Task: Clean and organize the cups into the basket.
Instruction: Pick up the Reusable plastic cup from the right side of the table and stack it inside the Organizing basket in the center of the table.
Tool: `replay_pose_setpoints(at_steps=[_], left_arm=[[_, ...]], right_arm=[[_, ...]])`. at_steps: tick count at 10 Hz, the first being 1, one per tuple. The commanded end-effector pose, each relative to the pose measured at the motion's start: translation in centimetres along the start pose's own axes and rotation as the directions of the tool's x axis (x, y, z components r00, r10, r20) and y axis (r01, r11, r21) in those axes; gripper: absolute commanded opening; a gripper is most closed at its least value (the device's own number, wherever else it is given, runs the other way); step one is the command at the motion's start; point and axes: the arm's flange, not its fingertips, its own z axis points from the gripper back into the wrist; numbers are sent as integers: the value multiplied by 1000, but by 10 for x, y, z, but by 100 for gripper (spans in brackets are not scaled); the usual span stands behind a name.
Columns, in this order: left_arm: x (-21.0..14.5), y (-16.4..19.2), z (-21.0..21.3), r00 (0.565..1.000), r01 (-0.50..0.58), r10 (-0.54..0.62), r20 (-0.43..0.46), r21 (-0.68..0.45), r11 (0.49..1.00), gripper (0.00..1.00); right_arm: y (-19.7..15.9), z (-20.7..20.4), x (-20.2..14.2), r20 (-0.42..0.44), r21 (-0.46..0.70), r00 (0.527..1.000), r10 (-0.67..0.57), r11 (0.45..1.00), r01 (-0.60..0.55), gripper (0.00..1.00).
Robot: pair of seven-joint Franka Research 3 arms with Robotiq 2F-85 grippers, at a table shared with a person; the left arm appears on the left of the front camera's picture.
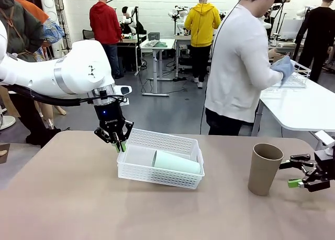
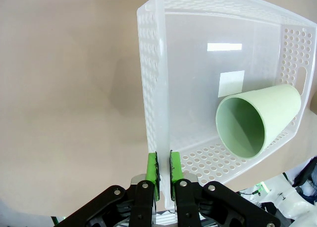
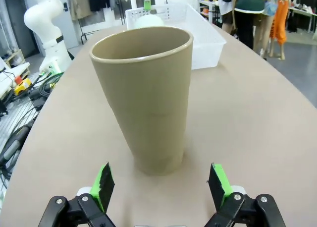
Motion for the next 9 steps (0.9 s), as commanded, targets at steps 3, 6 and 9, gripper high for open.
replay_pose_setpoints(at_steps=[3, 6, 9], left_arm=[[-1, -1, 0, 1000, -2, 2, 10, -1, 1000, 0], [-1, -1, 0, 1000, -2, 2, 10, -1, 1000, 0], [-1, -1, 0, 1000, -2, 2, 10, -1, 1000, 0]], right_arm=[[-9, -32, 4, -4, 53, 1000, 27, 998, -27, 100], [-8, -57, 9, -9, 104, 999, 35, 994, -34, 100], [-7, -77, 11, -11, 131, 999, 40, 991, -38, 100]])
